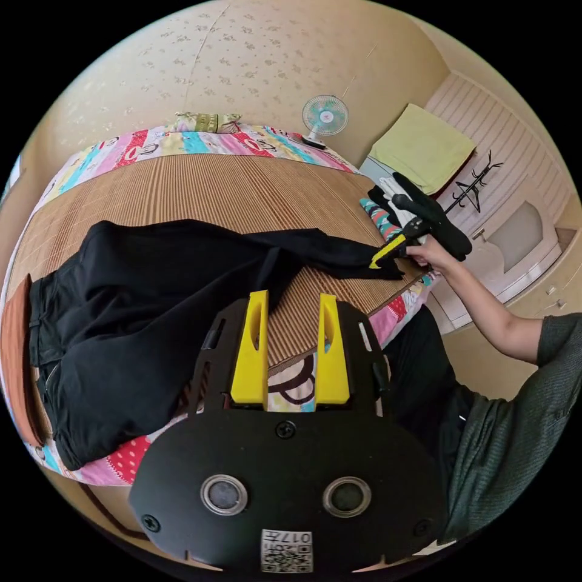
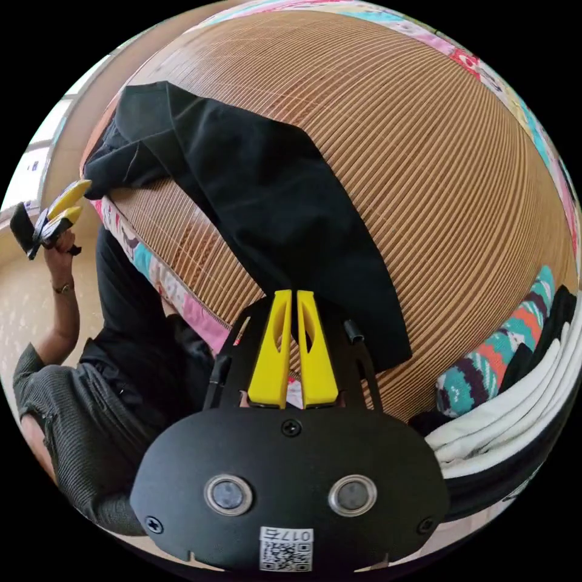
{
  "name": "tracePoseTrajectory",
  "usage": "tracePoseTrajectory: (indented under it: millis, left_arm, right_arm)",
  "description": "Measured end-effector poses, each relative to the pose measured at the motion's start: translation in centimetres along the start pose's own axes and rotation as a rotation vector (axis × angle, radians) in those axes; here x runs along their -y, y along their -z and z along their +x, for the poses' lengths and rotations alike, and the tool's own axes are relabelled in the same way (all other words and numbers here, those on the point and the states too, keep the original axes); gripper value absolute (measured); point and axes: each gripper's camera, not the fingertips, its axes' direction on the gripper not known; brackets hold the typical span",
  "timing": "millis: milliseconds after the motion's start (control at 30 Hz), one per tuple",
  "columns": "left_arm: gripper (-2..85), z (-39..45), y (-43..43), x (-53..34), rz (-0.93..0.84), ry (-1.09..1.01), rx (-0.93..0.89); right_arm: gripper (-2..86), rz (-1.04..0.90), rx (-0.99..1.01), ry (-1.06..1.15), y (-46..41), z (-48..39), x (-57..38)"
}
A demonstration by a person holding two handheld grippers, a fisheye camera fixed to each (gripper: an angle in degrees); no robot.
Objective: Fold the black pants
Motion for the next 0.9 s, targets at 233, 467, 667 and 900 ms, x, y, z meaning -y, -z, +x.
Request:
tracePoseTrajectory:
  millis: [233,467,667,900]
  left_arm:
    - [13.0,-1.1,-1.3,3.0,-0.033,0.075,-0.031]
    - [13.8,-3.4,-1.9,4.2,-0.016,0.163,-0.003]
    - [5.1,-6.6,-6.7,4.7,-0.186,0.326,-0.081]
    - [1.9,-2.1,-3.9,0.0,-0.270,0.104,-0.301]
  right_arm:
    - [10.7,0.698,0.096,-0.434,15.4,8.9,-2.4]
    - [17.2,0.636,0.116,-0.178,6.9,1.8,-3.8]
    - [8.8,0.561,-0.063,-0.097,-5.2,-5.1,-9.7]
    - [0.8,0.302,-0.464,-0.438,-6.3,-1.5,-16.2]
